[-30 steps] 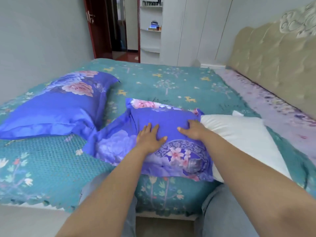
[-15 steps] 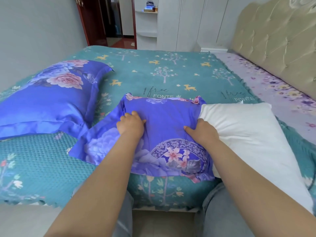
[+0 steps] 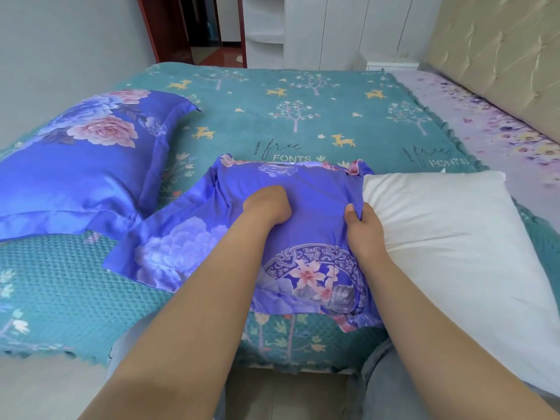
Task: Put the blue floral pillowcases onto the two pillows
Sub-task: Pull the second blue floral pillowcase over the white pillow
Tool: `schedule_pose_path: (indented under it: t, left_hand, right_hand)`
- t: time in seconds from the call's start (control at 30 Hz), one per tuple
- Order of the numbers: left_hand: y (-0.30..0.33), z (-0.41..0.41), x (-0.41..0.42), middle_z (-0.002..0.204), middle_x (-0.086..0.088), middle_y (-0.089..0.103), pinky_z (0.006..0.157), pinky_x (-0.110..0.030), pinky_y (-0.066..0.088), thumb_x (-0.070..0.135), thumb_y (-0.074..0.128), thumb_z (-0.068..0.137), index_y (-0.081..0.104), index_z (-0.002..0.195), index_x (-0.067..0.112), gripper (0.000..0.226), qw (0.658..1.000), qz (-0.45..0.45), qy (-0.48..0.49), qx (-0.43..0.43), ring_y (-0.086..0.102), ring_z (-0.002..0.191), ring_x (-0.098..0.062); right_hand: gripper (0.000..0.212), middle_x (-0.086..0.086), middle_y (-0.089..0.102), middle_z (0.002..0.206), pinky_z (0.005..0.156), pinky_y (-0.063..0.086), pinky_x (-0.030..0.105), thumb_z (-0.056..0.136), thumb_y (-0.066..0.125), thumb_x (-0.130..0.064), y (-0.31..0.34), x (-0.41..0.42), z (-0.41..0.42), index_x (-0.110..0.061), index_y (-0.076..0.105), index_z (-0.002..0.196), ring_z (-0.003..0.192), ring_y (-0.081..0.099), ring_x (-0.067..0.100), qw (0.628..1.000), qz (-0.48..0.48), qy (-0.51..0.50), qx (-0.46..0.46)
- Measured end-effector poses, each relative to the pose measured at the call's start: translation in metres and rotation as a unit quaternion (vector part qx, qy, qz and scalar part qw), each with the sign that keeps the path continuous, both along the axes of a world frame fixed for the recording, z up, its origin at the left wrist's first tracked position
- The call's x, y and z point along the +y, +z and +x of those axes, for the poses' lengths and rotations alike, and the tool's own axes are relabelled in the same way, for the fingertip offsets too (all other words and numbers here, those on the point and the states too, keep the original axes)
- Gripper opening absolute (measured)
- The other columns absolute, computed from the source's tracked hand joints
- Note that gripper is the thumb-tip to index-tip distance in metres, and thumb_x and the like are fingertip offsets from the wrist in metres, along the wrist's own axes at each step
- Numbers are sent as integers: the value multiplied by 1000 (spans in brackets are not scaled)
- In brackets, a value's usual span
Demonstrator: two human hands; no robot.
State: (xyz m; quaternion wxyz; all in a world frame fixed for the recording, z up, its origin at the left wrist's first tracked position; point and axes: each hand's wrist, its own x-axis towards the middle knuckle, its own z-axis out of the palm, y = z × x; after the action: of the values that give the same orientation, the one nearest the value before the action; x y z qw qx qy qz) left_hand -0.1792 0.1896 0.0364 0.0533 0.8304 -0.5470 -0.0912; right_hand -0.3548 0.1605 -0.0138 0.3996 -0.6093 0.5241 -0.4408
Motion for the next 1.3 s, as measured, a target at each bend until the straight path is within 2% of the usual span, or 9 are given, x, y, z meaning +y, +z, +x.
schedule_pose_path:
  t: [0.33,0.47,0.53,0.63,0.77,1.03,1.13,1.2,1.3]
  left_hand:
    - [-4,4,-7,150,4,32,112,-44,17,57,37,93,30,144,37,55,987,-141,-79,-5,28,136,-25]
    - [-16,-5,-12,149,8,36,114,-45,15,53,36,95,35,141,37,49,987,-129,-96,6,30,136,-20]
    - [-22,-6,-13,149,10,36,115,-45,13,52,35,96,38,140,37,47,988,-125,-92,13,28,138,-18]
    - [-23,-2,-13,147,9,40,115,-42,14,51,36,95,40,139,35,46,986,-136,-89,28,31,137,-18]
    - [-16,17,-17,140,2,49,111,-38,25,50,41,94,44,137,29,48,985,-161,-49,47,40,131,-22]
    - [-22,64,-27,140,-10,45,108,-43,29,54,37,93,46,133,14,57,985,-125,121,-4,38,131,-30]
    - [-19,70,-31,143,-13,40,104,-45,32,58,33,93,41,135,9,66,984,-83,157,21,36,131,-34]
    - [-16,67,-34,143,-12,40,103,-46,32,58,30,94,42,135,9,65,987,-68,144,6,35,131,-35]
    - [-11,55,-45,140,-7,44,104,-46,30,60,27,94,49,130,12,64,993,-56,100,-2,38,129,-32]
  right_hand:
    - [26,6,52,94,77,34,27,100,37,-22,2,-14,-4,-2,54,101,87,47,20,950,58,-240,-192]
    - [8,9,53,88,68,33,24,92,45,-11,18,-34,-4,-4,46,96,84,48,20,984,46,-152,-76]
    - [29,12,59,100,72,40,26,88,51,-15,34,-54,-2,-2,43,113,90,55,24,995,37,-88,36]
    - [52,16,55,123,93,40,36,87,54,-38,54,-91,4,-6,39,126,118,49,33,947,39,-45,315]
    - [62,11,41,145,105,36,36,93,41,-53,55,-133,19,-8,43,136,129,44,31,892,53,76,443]
    - [81,7,32,152,109,33,38,88,35,-68,37,-176,31,-10,32,145,135,37,27,842,98,135,513]
    - [55,12,35,149,108,34,37,97,36,-50,31,-186,31,-10,44,134,132,40,29,816,52,180,546]
    - [22,13,46,140,102,39,34,97,45,-31,30,-186,33,-17,55,110,124,48,30,834,18,185,519]
    - [26,15,56,128,94,40,32,93,48,-19,26,-185,31,-12,53,118,117,54,31,887,-36,152,434]
